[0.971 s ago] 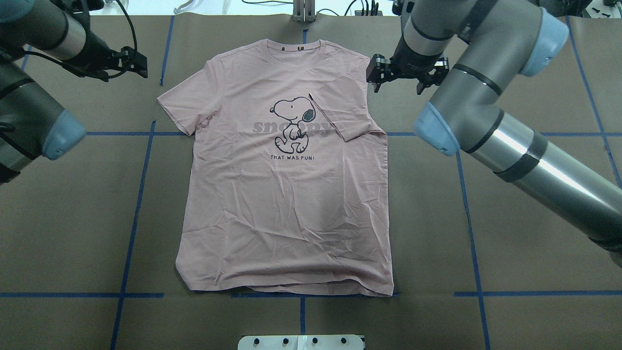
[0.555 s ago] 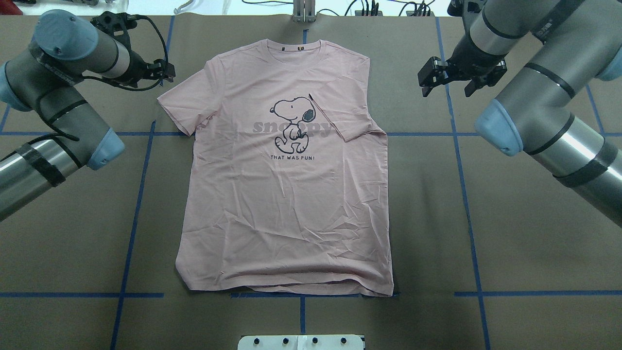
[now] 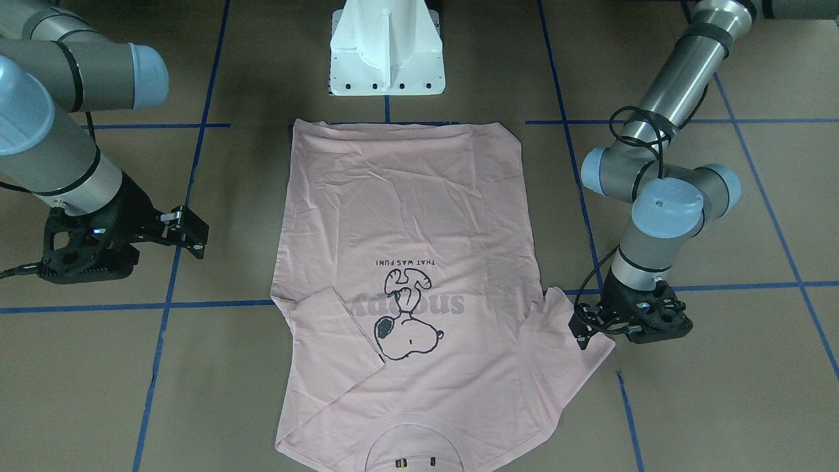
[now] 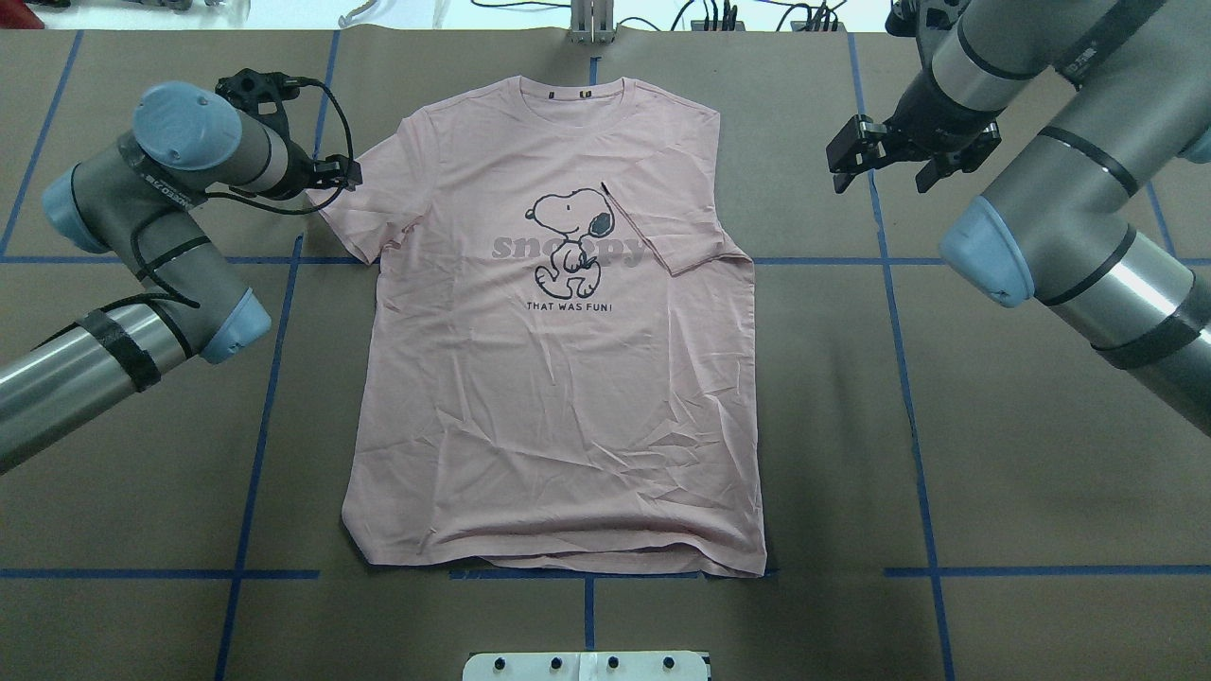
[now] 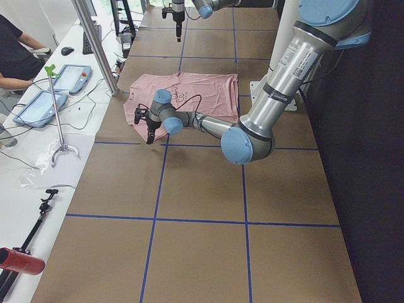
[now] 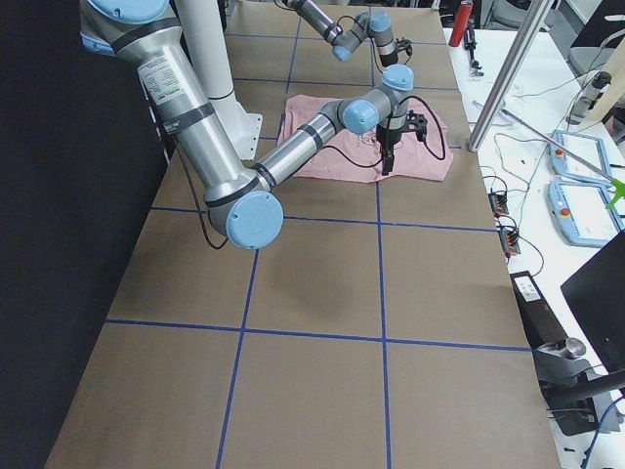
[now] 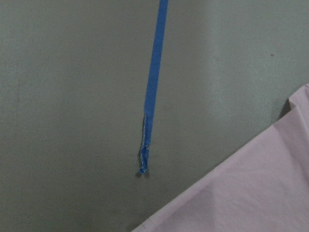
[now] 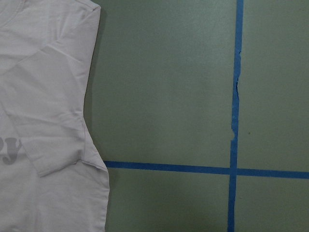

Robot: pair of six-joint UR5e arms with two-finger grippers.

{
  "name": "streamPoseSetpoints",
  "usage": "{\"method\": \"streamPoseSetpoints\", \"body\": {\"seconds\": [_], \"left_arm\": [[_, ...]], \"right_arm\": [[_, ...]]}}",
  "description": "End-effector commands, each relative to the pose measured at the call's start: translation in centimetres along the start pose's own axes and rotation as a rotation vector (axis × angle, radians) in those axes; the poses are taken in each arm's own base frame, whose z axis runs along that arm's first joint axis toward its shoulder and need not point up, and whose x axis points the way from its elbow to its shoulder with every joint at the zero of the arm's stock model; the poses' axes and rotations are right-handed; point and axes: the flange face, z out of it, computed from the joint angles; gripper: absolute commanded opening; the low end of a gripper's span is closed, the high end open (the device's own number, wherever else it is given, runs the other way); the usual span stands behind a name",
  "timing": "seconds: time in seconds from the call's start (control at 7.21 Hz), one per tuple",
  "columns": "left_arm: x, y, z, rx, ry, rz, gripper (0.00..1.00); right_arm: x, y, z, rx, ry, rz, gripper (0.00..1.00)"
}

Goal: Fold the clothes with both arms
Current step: 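Grasp the sleeve nearest the left gripper and fold it over the body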

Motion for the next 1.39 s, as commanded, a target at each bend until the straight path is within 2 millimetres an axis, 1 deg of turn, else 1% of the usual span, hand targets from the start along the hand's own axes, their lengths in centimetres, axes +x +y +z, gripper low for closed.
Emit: {"method": "streamPoseSetpoints", "body": {"seconds": [0.0,0.14,0.28,0.42,0.55,0.69,0.97,1.11,1.25], "left_arm": [[-0.3,0.2,0.7,-0.001,0.004,0.005,0.94],[-0.4,0.3,0.7,-0.002,0.002,0.007,0.92],[-0.3,0.2,0.7,-0.002,0.002,0.005,0.78],[-0.2,0.2,0.6,-0.001,0.004,0.004,0.45],[-0.1,0.2,0.4,0.002,0.009,0.007,0.17],[0.4,0.0,0.3,0.004,0.013,0.009,0.00],[1.2,-0.3,-0.1,0.004,0.024,0.005,0.00],[2.0,-0.8,-1.1,0.006,0.038,0.004,0.00],[3.7,-1.1,-3.3,-0.009,0.047,-0.008,0.00]], "right_arm": [[0.0,0.0,0.0,-0.001,0.001,0.006,1.00],[0.0,0.0,0.0,-0.001,0.001,0.006,1.00],[0.0,0.0,0.0,-0.001,0.001,0.006,1.00],[0.0,0.0,0.0,-0.001,0.001,0.006,1.00],[0.0,0.0,0.0,-0.001,0.001,0.007,1.00],[0.0,0.0,0.0,-0.001,0.001,0.007,1.00],[0.1,0.0,0.2,-0.002,0.002,0.009,1.00],[0.3,0.0,0.3,-0.003,0.005,0.011,1.00],[0.7,0.2,0.6,-0.008,0.010,0.014,1.00]]}}
